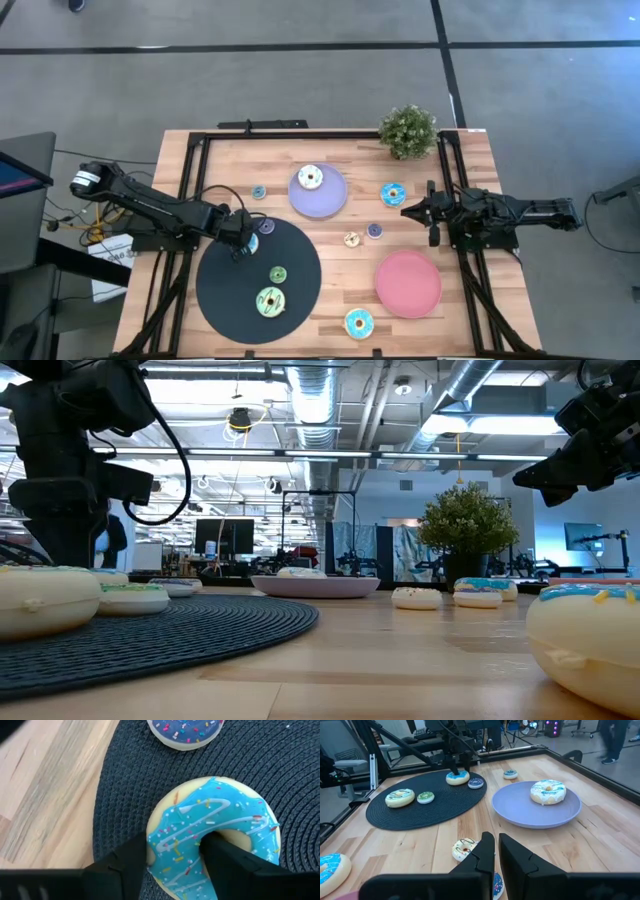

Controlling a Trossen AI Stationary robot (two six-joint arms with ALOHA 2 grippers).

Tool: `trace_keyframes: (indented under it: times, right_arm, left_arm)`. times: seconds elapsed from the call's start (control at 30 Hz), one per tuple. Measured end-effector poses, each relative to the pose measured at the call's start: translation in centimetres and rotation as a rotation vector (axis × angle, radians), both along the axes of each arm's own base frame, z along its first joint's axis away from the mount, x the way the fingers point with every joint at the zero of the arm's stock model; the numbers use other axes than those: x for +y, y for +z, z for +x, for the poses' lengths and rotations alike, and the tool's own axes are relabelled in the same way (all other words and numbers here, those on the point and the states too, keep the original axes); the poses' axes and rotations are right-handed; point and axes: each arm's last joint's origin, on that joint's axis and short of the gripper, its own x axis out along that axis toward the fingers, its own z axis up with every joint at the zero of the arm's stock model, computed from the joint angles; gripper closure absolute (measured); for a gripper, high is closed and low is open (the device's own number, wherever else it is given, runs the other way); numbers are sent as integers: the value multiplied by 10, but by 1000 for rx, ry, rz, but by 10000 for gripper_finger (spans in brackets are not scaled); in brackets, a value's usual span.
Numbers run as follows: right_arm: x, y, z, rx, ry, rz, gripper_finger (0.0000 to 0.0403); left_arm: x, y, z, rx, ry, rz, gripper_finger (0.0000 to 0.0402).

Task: Pick & Place donuts
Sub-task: Put the top large light blue donut on the purple plate

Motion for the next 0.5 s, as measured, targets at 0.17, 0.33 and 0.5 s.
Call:
trace_keyframes:
  times: [0.17,0.33,0.5]
  right_arm:
    - [0,0,0,0,0,0,386]
    - [0,0,0,0,0,0,386]
    - [0,0,0,0,0,0,386]
  left_arm:
    - [0,1,-1,-6,2,-4,241]
    - [0,4,-2,-17,12,-10,246]
    - [0,18,-1,-51,13,-16,247]
